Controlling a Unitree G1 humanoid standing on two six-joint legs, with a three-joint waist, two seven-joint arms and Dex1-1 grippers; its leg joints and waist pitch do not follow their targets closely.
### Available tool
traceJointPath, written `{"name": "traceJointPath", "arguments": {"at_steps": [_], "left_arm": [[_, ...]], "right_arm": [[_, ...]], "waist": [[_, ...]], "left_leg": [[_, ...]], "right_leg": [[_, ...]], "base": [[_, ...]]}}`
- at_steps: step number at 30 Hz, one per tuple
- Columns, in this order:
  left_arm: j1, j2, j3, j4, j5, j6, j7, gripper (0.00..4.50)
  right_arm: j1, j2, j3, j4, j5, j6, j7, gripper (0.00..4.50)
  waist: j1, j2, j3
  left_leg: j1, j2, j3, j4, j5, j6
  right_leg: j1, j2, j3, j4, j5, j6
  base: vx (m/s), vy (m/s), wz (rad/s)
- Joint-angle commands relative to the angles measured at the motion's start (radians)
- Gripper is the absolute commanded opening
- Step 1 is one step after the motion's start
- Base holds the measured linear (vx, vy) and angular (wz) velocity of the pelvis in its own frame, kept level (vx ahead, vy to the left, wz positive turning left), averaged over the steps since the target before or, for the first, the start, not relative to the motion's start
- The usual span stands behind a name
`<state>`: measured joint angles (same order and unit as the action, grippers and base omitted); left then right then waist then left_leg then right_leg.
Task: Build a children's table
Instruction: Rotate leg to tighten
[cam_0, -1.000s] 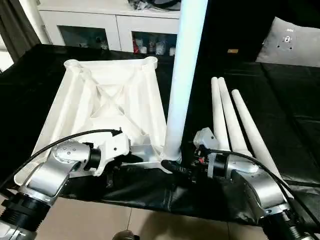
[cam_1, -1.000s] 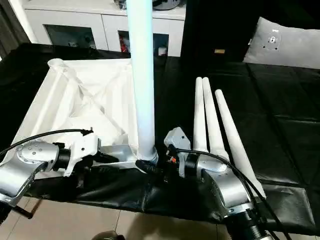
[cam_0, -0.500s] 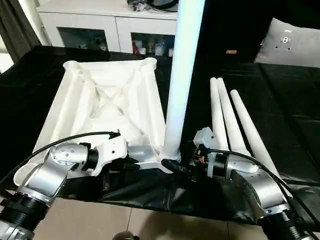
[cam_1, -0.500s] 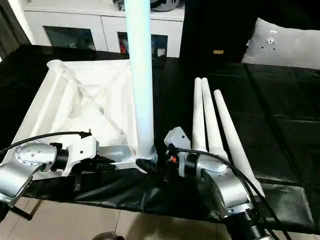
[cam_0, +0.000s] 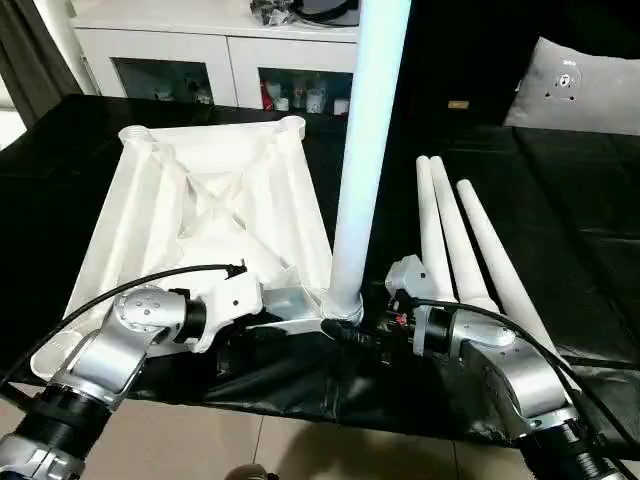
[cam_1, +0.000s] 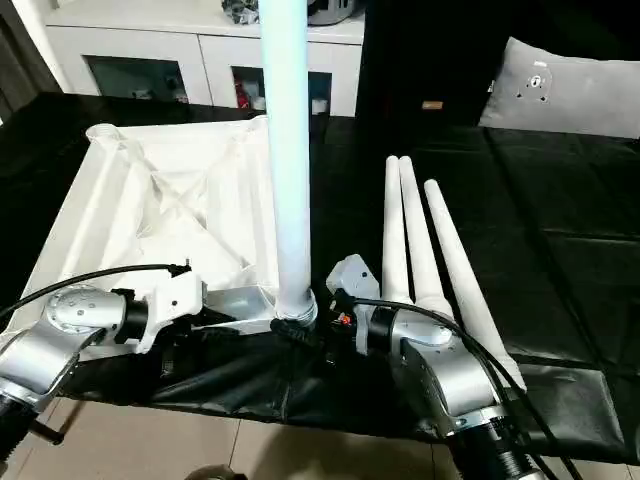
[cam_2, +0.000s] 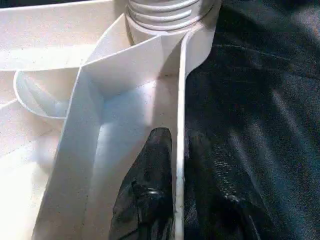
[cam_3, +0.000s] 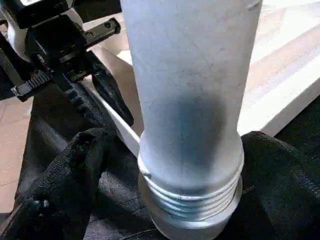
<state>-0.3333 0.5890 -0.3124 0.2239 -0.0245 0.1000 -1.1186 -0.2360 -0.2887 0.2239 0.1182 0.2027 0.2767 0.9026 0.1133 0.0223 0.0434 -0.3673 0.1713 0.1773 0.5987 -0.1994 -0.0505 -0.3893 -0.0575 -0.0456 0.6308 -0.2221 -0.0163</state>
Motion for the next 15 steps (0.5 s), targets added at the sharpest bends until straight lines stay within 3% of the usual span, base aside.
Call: {"name": "traceJointPath", "arguments": {"at_steps": [1,3,8,15], "left_arm": [[-0.017,-0.002,-0.008,0.026,0.017,-0.010,0.005,0.73],[-0.018,-0.008,-0.003,0.036,0.016,-0.018,0.013,0.39],[-0.021,-0.020,0.005,0.046,0.005,-0.021,0.018,0.08],[-0.028,-0.001,-0.022,0.090,0.055,-0.080,0.015,0.01]], "right_arm": [[-0.006,-0.004,0.006,-0.023,0.000,0.001,0.003,4.50],[-0.007,-0.005,0.006,-0.023,0.001,0.002,0.003,4.50],[-0.010,-0.007,0.005,-0.020,0.002,0.001,0.005,4.50],[-0.021,-0.022,0.004,-0.012,-0.002,-0.007,0.010,4.50]], "waist": [[0.000,0.014,-0.053],[0.001,0.016,-0.051],[0.001,0.015,-0.052],[0.001,0.019,-0.052]], "left_leg": [[0.013,0.060,-0.028,-0.079,-0.211,-0.012],[0.014,0.060,-0.028,-0.080,-0.224,-0.013],[0.015,0.062,-0.030,-0.082,-0.230,-0.016],[0.013,0.060,-0.029,-0.080,-0.217,-0.007]], "right_leg": [[0.042,-0.089,0.051,-0.074,-0.073,-0.212],[0.041,-0.090,0.052,-0.078,-0.102,-0.209],[0.040,-0.091,0.053,-0.080,-0.134,-0.200],[0.040,-0.091,0.052,-0.079,-0.116,-0.200]], "base": [[0.000,0.000,0.00],[0.000,0.000,0.00],[0.000,0.000,0.00],[0.000,0.000,0.00]]}}
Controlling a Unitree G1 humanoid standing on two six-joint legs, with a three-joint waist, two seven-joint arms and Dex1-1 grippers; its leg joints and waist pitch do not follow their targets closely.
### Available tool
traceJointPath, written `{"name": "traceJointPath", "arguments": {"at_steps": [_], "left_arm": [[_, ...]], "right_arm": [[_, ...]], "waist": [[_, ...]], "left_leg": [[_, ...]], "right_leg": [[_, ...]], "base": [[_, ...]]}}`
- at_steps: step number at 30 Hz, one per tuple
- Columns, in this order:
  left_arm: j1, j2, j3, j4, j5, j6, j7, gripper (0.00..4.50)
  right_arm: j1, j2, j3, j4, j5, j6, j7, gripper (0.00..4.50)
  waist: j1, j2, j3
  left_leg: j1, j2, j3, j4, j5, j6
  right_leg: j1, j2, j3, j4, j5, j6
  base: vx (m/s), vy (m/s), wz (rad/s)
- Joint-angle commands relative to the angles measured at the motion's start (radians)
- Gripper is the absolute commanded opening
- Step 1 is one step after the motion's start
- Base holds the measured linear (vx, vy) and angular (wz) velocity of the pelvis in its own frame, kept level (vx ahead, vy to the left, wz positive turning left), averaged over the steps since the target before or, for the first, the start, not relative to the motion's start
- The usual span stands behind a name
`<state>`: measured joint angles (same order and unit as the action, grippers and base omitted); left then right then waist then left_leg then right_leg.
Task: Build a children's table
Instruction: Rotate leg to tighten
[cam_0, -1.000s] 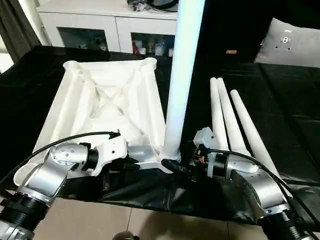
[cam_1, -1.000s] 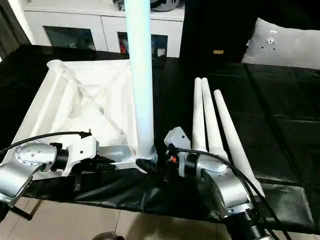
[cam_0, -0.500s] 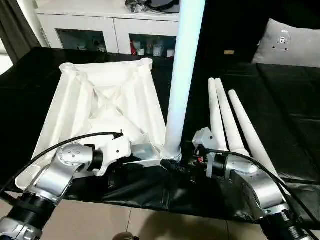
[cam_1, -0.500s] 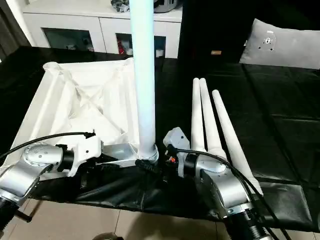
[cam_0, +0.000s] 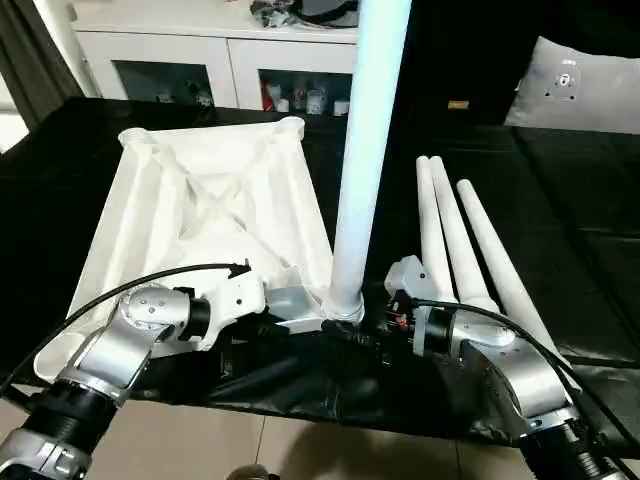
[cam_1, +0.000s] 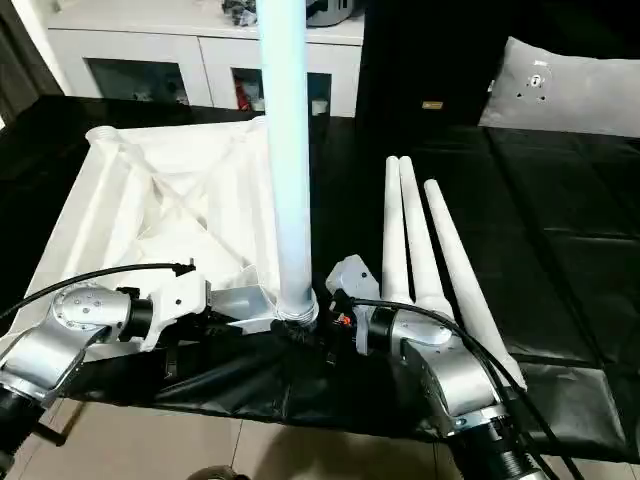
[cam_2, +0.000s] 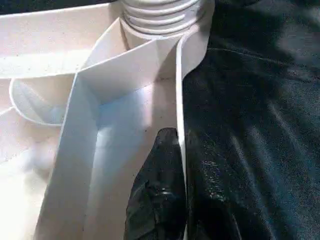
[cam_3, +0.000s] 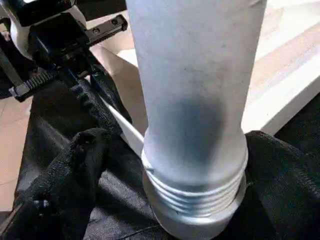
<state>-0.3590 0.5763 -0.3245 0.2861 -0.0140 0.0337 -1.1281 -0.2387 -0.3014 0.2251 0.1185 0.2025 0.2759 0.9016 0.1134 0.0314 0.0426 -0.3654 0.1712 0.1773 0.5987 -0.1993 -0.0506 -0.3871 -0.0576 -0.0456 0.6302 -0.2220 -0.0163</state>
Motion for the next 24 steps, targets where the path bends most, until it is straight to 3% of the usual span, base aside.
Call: {"name": "traceJointPath", "arguments": {"at_steps": [1,5,8,10,12,14,16,17,24], "left_arm": [[-0.003,0.012,-0.011,0.030,0.047,-0.018,0.023,0.01],[-0.003,0.020,-0.013,0.014,0.030,-0.018,-0.014,0.01],[-0.001,0.029,-0.019,-0.009,0.006,-0.011,-0.065,0.01],[0.000,0.032,-0.025,-0.015,-0.003,-0.008,-0.084,0.00],[-0.001,0.032,-0.032,-0.016,-0.002,-0.008,-0.093,0.00],[-0.002,0.029,-0.037,-0.014,0.002,-0.012,-0.095,0.00],[-0.003,0.028,-0.037,-0.014,0.003,-0.011,-0.096,0.00],[-0.004,0.028,-0.036,-0.013,0.004,-0.012,-0.097,0.00],[-0.001,0.029,-0.034,-0.018,0.004,-0.005,-0.104,0.00]], "right_arm": [[-0.023,-0.015,0.004,-0.009,-0.005,-0.008,0.014,4.50],[-0.053,-0.044,0.009,0.016,-0.016,-0.020,0.048,4.50],[-0.088,-0.068,0.019,0.044,-0.019,-0.028,0.095,4.50],[-0.104,-0.076,0.030,0.058,-0.029,-0.034,0.109,4.14],[-0.123,-0.080,0.045,0.079,-0.036,-0.040,0.127,4.14],[-0.143,-0.074,0.061,0.106,-0.042,-0.046,0.140,4.08],[-0.152,-0.071,0.067,0.122,-0.047,-0.052,0.145,3.69],[-0.156,-0.068,0.071,0.132,-0.050,-0.055,0.147,3.69],[-0.167,-0.059,0.077,0.168,-0.045,-0.060,0.167,3.04]], "waist": [[0.001,0.009,-0.051],[0.000,0.011,-0.051],[0.000,0.008,-0.054],[0.001,0.008,-0.057],[0.002,0.008,-0.059],[0.001,0.008,-0.056],[0.002,0.007,-0.055],[0.002,0.003,-0.056],[0.003,0.003,-0.056]], "left_leg": [[0.012,0.061,-0.029,-0.081,-0.224,-0.009],[0.013,0.062,-0.030,-0.081,-0.229,-0.013],[0.011,0.061,-0.027,-0.077,-0.203,-0.004],[0.009,0.060,-0.026,-0.073,-0.165,0.008],[0.009,0.060,-0.025,-0.070,-0.147,0.017],[0.008,0.061,-0.025,-0.071,-0.159,0.021],[0.010,0.062,-0.025,-0.073,-0.173,0.015],[0.010,0.062,-0.025,-0.073,-0.175,0.014],[0.008,0.062,-0.024,-0.072,-0.159,0.020]], "right_leg": [[0.039,-0.091,0.052,-0.079,-0.128,-0.199],[0.038,-0.091,0.052,-0.079,-0.140,-0.201],[0.040,-0.090,0.052,-0.074,-0.095,-0.213],[0.042,-0.088,0.050,-0.068,-0.032,-0.227],[0.042,-0.088,0.048,-0.064,0.003,-0.235],[0.041,-0.089,0.047,-0.067,-0.016,-0.240],[0.041,-0.090,0.048,-0.069,-0.046,-0.236],[0.041,-0.090,0.049,-0.069,-0.056,-0.235],[0.042,-0.091,0.049,-0.068,-0.048,-0.233]], "base": [[0.000,0.000,0.00],[0.000,0.000,0.00],[0.000,0.000,0.00],[0.000,0.000,0.00],[0.000,0.000,0.00],[0.000,0.000,0.00],[0.000,0.000,0.00],[0.000,0.000,0.00],[0.000,0.000,0.00]]}}
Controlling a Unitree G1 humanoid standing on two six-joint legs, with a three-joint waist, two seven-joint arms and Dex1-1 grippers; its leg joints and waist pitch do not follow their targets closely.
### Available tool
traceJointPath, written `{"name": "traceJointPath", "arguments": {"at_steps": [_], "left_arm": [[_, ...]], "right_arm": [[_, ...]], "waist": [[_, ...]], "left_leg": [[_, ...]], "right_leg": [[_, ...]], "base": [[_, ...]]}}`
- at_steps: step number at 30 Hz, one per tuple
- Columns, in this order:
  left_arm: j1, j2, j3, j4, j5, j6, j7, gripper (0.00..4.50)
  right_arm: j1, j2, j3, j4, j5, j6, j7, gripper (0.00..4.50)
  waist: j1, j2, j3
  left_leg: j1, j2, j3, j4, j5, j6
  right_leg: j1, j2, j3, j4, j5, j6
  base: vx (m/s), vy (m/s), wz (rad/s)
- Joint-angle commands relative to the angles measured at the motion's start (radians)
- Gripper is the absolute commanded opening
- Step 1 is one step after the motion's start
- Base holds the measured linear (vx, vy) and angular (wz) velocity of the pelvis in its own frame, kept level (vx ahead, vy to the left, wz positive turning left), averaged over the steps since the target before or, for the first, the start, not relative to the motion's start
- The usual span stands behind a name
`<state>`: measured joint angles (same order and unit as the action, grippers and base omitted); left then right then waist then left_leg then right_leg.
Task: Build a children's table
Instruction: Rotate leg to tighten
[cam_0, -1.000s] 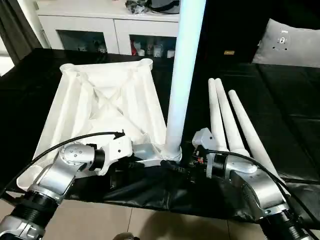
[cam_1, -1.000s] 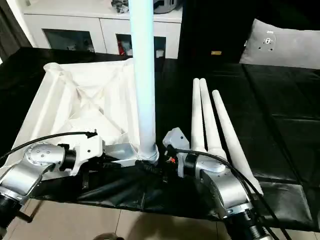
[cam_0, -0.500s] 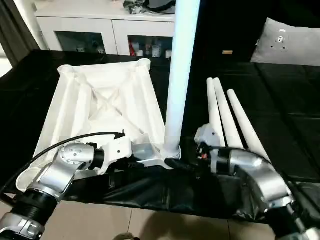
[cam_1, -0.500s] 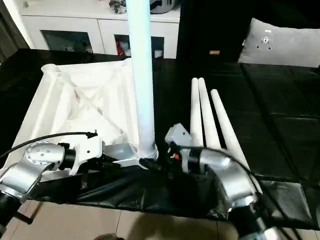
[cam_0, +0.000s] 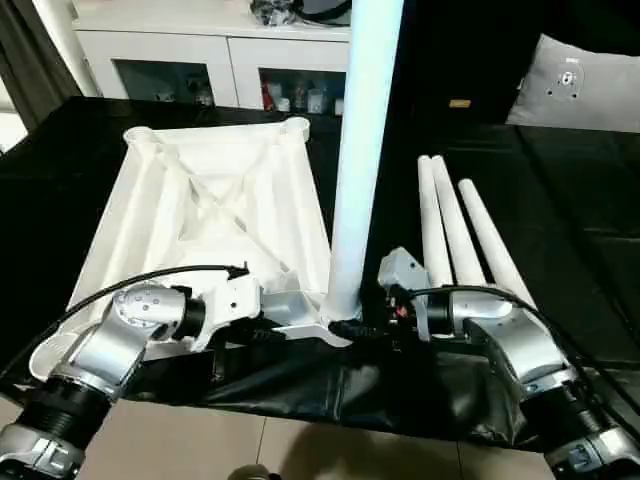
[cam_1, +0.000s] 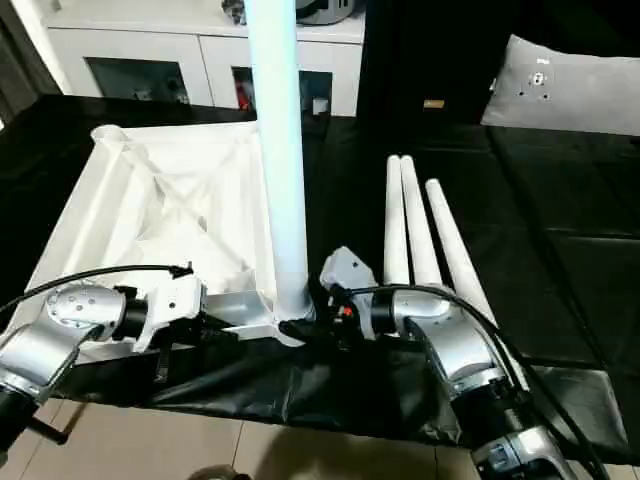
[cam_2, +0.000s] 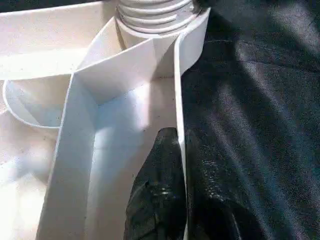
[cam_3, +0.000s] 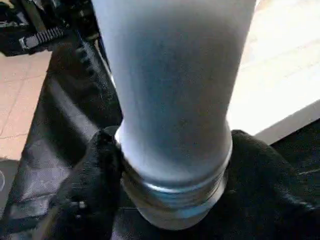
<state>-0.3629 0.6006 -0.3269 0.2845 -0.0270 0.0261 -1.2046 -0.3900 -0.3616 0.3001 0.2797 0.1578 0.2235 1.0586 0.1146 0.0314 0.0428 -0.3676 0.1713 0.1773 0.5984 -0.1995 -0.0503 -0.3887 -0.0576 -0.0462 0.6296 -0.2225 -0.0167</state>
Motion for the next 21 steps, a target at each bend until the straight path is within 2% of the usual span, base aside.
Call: {"name": "traceJointPath", "arguments": {"at_steps": [1,5,8,11,14,15,16,18,19,20,21], "left_arm": [[0.003,0.004,-0.033,-0.018,0.016,0.006,-0.027,0.00],[0.012,-0.001,-0.028,-0.031,0.002,0.023,-0.028,0.00],[0.041,-0.018,-0.015,-0.093,-0.034,0.082,-0.012,0.00],[0.066,-0.039,-0.013,-0.148,-0.040,0.129,0.027,0.00],[0.092,-0.075,-0.012,-0.221,-0.031,0.229,0.102,0.00],[0.099,-0.121,-0.004,-0.262,-0.019,0.297,0.179,0.00],[0.099,-0.121,-0.004,-0.262,-0.019,0.297,0.179,0.00],[0.107,-0.207,-0.006,-0.314,0.012,0.387,0.297,0.00],[0.113,-0.251,-0.018,-0.342,0.030,0.427,0.344,0.00],[0.113,-0.251,-0.018,-0.342,0.030,0.427,0.344,0.00],[0.119,-0.293,-0.034,-0.365,0.044,0.461,0.387,0.00]], "right_arm": [[-0.017,0.002,0.001,0.012,0.005,-0.009,0.015,2.90],[-0.008,0.010,-0.003,0.007,0.016,-0.002,0.017,2.75],[0.030,0.023,-0.002,-0.022,0.026,0.002,0.010,2.72],[0.052,0.043,-0.004,-0.035,0.023,-0.005,-0.026,2.72],[0.065,0.104,-0.019,-0.018,0.001,-0.030,-0.133,2.70],[0.067,0.151,-0.028,0.008,-0.021,-0.026,-0.221,2.70],[0.067,0.151,-0.028,0.008,-0.021,-0.026,-0.221,2.70],[0.058,0.235,-0.044,0.078,-0.063,-0.030,-0.376,2.70],[0.054,0.276,-0.054,0.111,-0.074,-0.030,-0.439,2.69],[0.054,0.276,-0.054,0.111,-0.074,-0.030,-0.439,2.69],[0.045,0.315,-0.066,0.143,-0.077,-0.036,-0.499,2.69]], "waist": [[0.002,0.003,-0.056],[0.002,0.002,-0.055],[0.003,0.001,-0.057],[0.000,-0.001,-0.055],[-0.006,-0.002,-0.047],[-0.015,-0.006,-0.045],[-0.018,-0.004,-0.045],[-0.026,-0.007,-0.041],[-0.029,-0.008,-0.038],[-0.032,-0.008,-0.038],[-0.031,-0.010,-0.042]], "left_leg": [[0.011,0.062,-0.024,-0.072,-0.163,0.020],[0.011,0.062,-0.024,-0.073,-0.163,0.019],[0.009,0.063,-0.024,-0.072,-0.146,0.025],[0.009,0.064,-0.024,-0.074,-0.153,0.028],[0.009,0.063,-0.025,-0.079,-0.196,0.015],[0.010,0.062,-0.027,-0.084,-0.218,0.001],[0.011,0.062,-0.028,-0.084,-0.222,-0.004],[0.008,0.061,-0.029,-0.087,-0.228,-0.007],[0.012,0.059,-0.029,-0.087,-0.246,-0.010],[0.013,0.058,-0.031,-0.087,-0.253,-0.011],[0.013,0.058,-0.030,-0.085,-0.237,-0.008]], "right_leg": [[0.043,-0.090,0.049,-0.068,-0.058,-0.232],[0.043,-0.091,0.050,-0.068,-0.067,-0.231],[0.044,-0.092,0.050,-0.065,-0.041,-0.234],[0.043,-0.091,0.050,-0.068,-0.053,-0.232],[0.039,-0.093,0.052,-0.079,-0.150,-0.222],[0.039,-0.093,0.052,-0.084,-0.213,-0.209],[0.038,-0.093,0.052,-0.085,-0.227,-0.208],[0.038,-0.093,0.054,-0.089,-0.271,-0.193],[0.033,-0.093,0.053,-0.098,-0.323,-0.183],[0.033,-0.096,0.054,-0.102,-0.361,-0.172],[0.036,-0.096,0.057,-0.100,-0.340,-0.167]], "base": [[0.000,0.000,0.00],[0.000,0.000,0.00],[0.000,0.000,0.00],[0.000,0.000,0.00],[0.000,0.000,0.00],[0.000,0.000,0.00],[0.000,0.000,0.00],[0.000,0.000,0.00],[0.000,0.000,0.00],[0.000,0.000,0.00],[0.000,0.000,0.00]]}}
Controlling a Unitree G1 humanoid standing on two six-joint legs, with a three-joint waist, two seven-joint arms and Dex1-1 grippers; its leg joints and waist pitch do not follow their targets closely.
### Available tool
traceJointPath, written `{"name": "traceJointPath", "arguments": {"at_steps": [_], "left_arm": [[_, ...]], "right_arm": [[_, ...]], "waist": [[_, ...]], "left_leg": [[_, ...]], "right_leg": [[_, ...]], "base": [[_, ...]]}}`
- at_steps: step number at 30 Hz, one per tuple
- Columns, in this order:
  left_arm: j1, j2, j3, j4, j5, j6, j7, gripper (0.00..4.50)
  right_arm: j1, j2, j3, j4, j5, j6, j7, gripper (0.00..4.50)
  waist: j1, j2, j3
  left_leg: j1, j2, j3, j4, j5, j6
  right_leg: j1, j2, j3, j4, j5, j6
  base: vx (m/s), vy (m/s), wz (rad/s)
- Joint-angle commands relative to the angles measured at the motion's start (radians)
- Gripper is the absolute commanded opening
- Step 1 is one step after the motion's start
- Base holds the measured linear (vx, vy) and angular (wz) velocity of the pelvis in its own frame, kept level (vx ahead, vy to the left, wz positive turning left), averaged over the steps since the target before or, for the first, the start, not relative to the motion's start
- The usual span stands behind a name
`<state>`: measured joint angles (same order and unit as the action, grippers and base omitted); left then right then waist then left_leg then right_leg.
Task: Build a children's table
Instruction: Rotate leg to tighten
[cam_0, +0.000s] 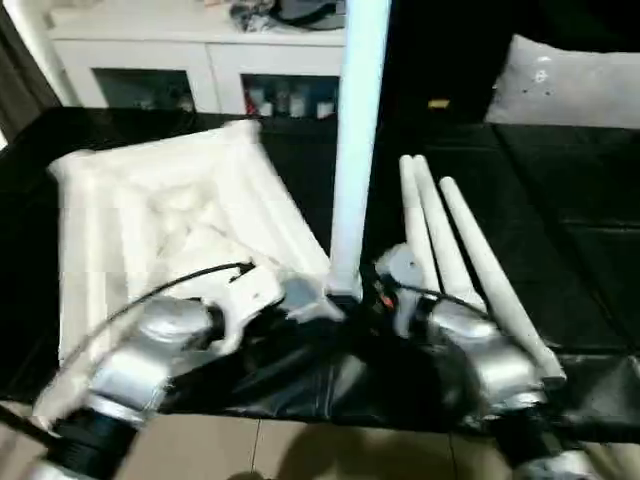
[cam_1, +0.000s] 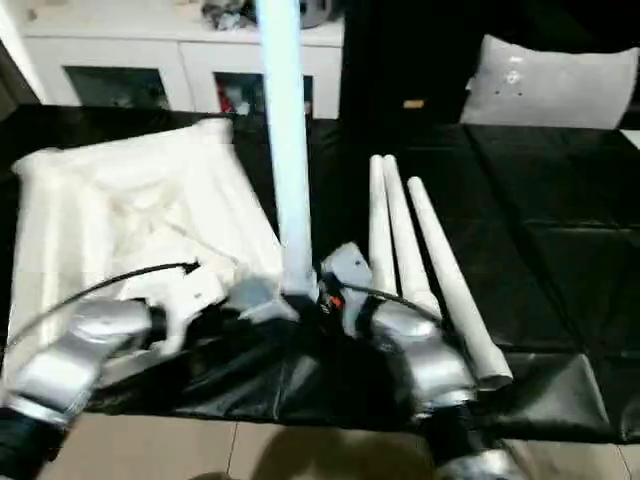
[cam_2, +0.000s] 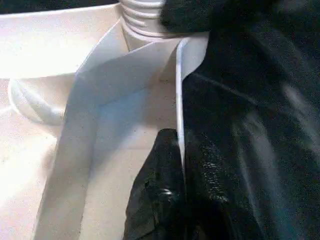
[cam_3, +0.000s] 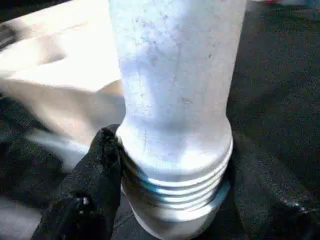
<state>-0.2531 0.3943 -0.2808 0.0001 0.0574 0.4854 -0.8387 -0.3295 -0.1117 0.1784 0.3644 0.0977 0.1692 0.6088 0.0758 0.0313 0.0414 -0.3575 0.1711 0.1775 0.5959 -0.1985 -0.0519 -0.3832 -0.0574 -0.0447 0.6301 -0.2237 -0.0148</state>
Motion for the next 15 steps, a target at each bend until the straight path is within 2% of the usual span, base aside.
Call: {"name": "traceJointPath", "arguments": {"at_steps": [1,2,3,5,8,9,10,12,13,14,15], "left_arm": [[0.011,-0.120,-0.087,-0.090,-0.027,0.028,0.063,0.00],[0.011,-0.120,-0.087,-0.090,-0.027,0.028,0.063,0.00],[0.007,-0.151,-0.087,-0.089,-0.010,0.054,0.113,0.00],[-0.004,-0.167,-0.089,-0.066,0.007,0.053,0.142,0.00],[-0.021,-0.164,-0.087,-0.032,0.040,0.042,0.162,0.00],[-0.026,-0.160,-0.085,-0.024,0.046,0.040,0.162,0.00],[-0.026,-0.160,-0.083,-0.022,0.047,0.040,0.163,0.00],[-0.035,-0.144,-0.066,0.006,0.053,0.024,0.159,0.00],[-0.044,-0.122,-0.057,0.031,0.053,-0.001,0.141,0.00],[-0.051,-0.096,-0.052,0.049,0.049,-0.021,0.115,0.00],[-0.054,-0.083,-0.050,0.057,0.048,-0.030,0.102,0.00]], "right_arm": [[-0.028,0.090,0.054,0.088,-0.026,0.012,-0.083,2.69],[-0.028,0.090,0.054,0.088,-0.026,0.012,-0.083,2.69],[-0.044,0.107,0.043,0.117,-0.032,0.005,-0.109,2.69],[-0.052,0.117,0.004,0.127,0.002,0.016,-0.111,3.39],[-0.045,0.103,-0.011,0.121,0.002,0.008,-0.097,3.49],[-0.041,0.097,-0.010,0.118,-0.001,0.001,-0.089,3.74],[-0.041,0.095,-0.010,0.118,-0.003,-0.002,-0.088,3.82],[-0.033,0.073,-0.017,0.105,-0.007,-0.026,-0.076,3.86],[-0.027,0.051,-0.026,0.084,0.001,-0.036,-0.055,4.03],[-0.020,0.023,-0.028,0.055,0.010,-0.040,-0.014,4.03],[-0.017,0.008,-0.027,0.041,0.012,-0.044,0.006,4.26]], "waist": [[0.006,-0.011,-0.039],[0.005,-0.008,-0.038],[0.006,-0.010,-0.042],[0.008,-0.010,-0.041],[0.016,-0.009,-0.045],[0.019,-0.006,-0.047],[0.021,-0.007,-0.047],[0.022,-0.005,-0.045],[0.024,0.000,-0.043],[0.027,-0.003,-0.043],[0.031,-0.003,-0.043]], "left_leg": [[0.002,0.059,-0.030,-0.083,-0.229,-0.003],[0.002,0.057,-0.030,-0.084,-0.231,0.000],[0.001,0.057,-0.029,-0.083,-0.220,0.004],[0.002,0.056,-0.029,-0.082,-0.220,0.014],[0.000,0.057,-0.029,-0.082,-0.193,0.023],[0.001,0.056,-0.028,-0.081,-0.179,0.026],[0.000,0.055,-0.026,-0.079,-0.172,0.029],[0.000,0.056,-0.027,-0.081,-0.186,0.027],[0.002,0.055,-0.028,-0.083,-0.207,0.024],[0.003,0.055,-0.028,-0.083,-0.222,0.021],[0.002,0.054,-0.030,-0.084,-0.225,0.022]], "right_leg": [[0.028,-0.094,0.056,-0.099,-0.321,-0.170],[0.028,-0.092,0.054,-0.101,-0.314,-0.173],[0.030,-0.092,0.054,-0.098,-0.296,-0.171],[0.030,-0.089,0.054,-0.099,-0.277,-0.172],[0.032,-0.088,0.054,-0.095,-0.225,-0.168],[0.031,-0.087,0.053,-0.094,-0.193,-0.170],[0.032,-0.087,0.053,-0.092,-0.172,-0.175],[0.032,-0.088,0.052,-0.094,-0.184,-0.175],[0.030,-0.088,0.052,-0.099,-0.216,-0.170],[0.031,-0.089,0.053,-0.101,-0.243,-0.159],[0.033,-0.088,0.052,-0.103,-0.254,-0.151]], "base": [[0.000,0.000,0.00],[0.000,0.000,0.00],[0.000,0.000,0.00],[0.000,0.000,0.00],[0.000,0.000,0.00],[0.000,0.000,0.00],[0.000,0.000,0.00],[0.000,0.000,0.00],[0.000,0.000,0.00],[0.000,0.000,0.00],[0.000,0.000,0.00]]}}
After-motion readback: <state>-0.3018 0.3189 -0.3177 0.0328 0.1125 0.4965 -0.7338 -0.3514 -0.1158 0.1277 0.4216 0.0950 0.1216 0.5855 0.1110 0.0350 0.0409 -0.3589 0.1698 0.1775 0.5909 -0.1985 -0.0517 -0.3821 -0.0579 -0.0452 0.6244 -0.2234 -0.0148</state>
